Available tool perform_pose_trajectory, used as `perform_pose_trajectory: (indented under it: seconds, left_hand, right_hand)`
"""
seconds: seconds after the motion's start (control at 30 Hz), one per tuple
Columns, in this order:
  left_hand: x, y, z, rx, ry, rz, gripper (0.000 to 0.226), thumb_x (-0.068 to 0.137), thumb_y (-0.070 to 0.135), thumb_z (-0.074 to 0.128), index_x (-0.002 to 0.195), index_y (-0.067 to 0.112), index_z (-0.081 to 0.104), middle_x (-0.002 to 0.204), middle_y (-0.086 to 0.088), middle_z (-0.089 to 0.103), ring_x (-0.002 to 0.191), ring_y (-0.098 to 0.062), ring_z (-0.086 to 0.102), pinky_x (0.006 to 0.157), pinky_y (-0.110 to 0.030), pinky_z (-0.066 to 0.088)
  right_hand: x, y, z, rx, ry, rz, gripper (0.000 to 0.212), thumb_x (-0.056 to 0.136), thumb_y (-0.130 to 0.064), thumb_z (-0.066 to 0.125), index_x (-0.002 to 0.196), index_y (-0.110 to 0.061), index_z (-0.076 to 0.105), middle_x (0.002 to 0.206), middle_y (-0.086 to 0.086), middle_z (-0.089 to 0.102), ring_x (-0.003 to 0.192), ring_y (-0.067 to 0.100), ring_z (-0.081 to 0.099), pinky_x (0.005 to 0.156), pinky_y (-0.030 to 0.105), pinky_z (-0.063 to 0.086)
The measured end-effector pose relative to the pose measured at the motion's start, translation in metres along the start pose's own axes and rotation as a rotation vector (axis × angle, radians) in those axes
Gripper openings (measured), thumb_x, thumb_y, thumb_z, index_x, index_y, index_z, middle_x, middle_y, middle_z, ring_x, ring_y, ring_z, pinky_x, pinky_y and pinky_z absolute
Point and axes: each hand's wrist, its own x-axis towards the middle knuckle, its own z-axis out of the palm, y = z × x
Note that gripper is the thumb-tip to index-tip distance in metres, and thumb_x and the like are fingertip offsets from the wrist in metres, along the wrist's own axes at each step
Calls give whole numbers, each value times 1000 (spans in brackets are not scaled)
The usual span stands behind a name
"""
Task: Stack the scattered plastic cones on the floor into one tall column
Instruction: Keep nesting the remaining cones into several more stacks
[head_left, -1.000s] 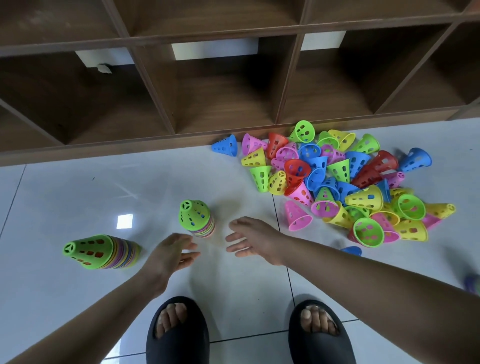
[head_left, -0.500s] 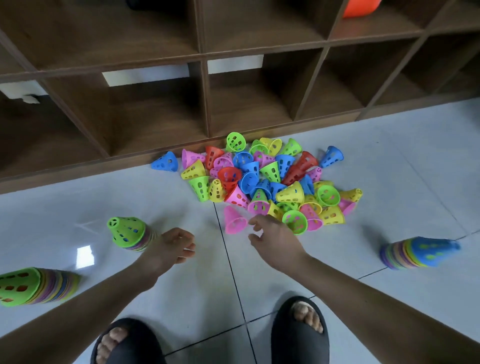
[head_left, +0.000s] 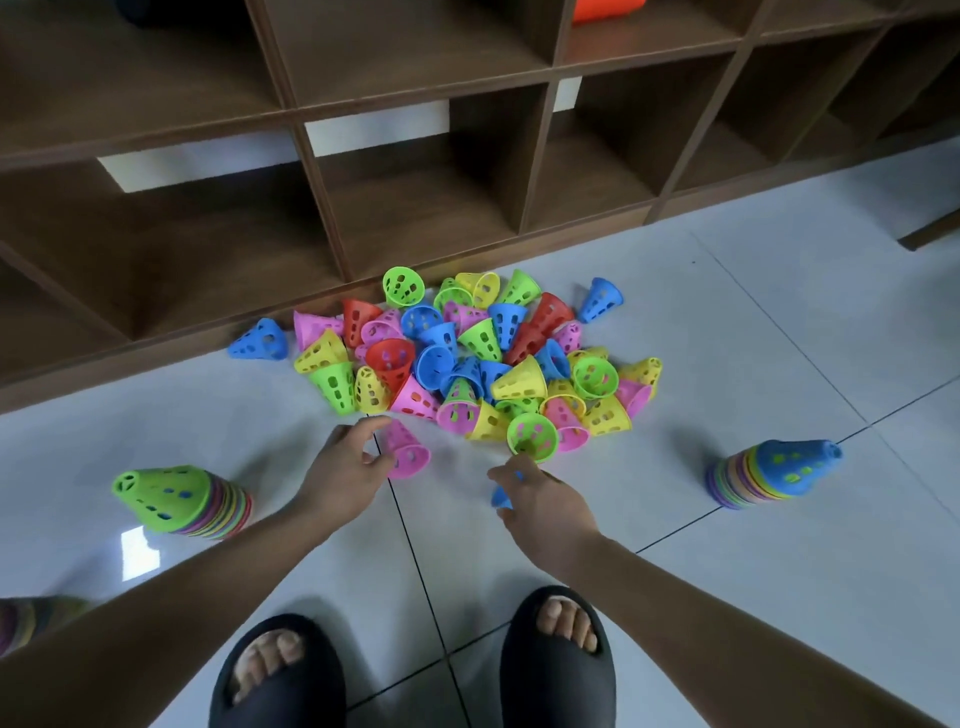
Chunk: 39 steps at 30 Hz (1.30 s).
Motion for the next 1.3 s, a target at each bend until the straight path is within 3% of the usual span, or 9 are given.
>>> perform_pose_trajectory:
  seconds: [0.2,0.3,0.37,0.43,0.53,0.77,0.97,1.1,1.3]
  left_hand:
    - [15,-19,15,32,-8,37,34,97,41,71,131,43,67,110,2,55,100,-17,65,94,-32,50]
    - [22,-27,19,-29,-11,20,20,93,51,72,112,47,66,107,6,60,100,-14,69,93,-35,55]
    - [30,-28,20,-45,1,-14,31,88,64,70,107,39,67,105,9,66,98,-11,70,88,-35,57]
    - [36,-24,21,0,-38,-58,44,85,71,70,107,34,65,101,13,70,95,-11,70,82,-35,58]
    - [43,-16,21,53,-163,-131,59,79,74,77,111,28,57,102,14,70,96,-13,69,76,-34,56]
    - [43,-11,26,27,-278,-97,62,77,50,83,128,28,54,115,11,72,97,-14,71,74,-30,57]
    - [41,-13,17,-66,-89,163,36,82,36,85,115,31,71,102,18,71,92,-1,67,78,-24,55]
    - [36,-28,23,-132,-102,242,42,77,36,92,112,36,68,107,19,71,96,-2,69,80,-18,55]
    - [28,-45,34,-90,-10,281,43,74,26,85,114,34,71,106,25,69,96,-6,65,83,-20,51]
  right_hand:
    - [14,7,17,-68,-9,-58,26,102,-19,56,126,-26,59,122,-1,54,98,28,70,73,38,57]
    - [19,11,18,-11,35,-66,25,88,-11,72,107,-26,69,105,-4,60,76,25,70,58,36,57]
    - [19,11,14,9,88,-95,20,82,-13,80,94,-26,71,93,-6,63,68,22,66,49,31,50]
    - [19,9,10,92,145,-81,2,97,-22,65,96,-23,64,94,-3,61,70,31,64,55,37,48]
    - [22,10,13,170,198,-64,11,105,-30,52,98,-23,56,94,-2,60,68,34,61,56,44,50]
    - [25,9,7,374,234,-70,6,101,-25,65,98,-28,62,104,-9,47,70,22,59,60,40,53]
    - [29,-4,-13,791,96,123,11,100,-16,69,91,-21,65,83,-3,66,63,19,67,60,41,61]
    - [31,-15,-22,1148,58,231,9,102,-12,68,94,-10,68,81,11,69,67,34,71,63,41,61]
    - [46,-35,-27,1661,-123,367,5,104,-10,62,101,-8,66,80,10,65,66,19,67,62,26,56]
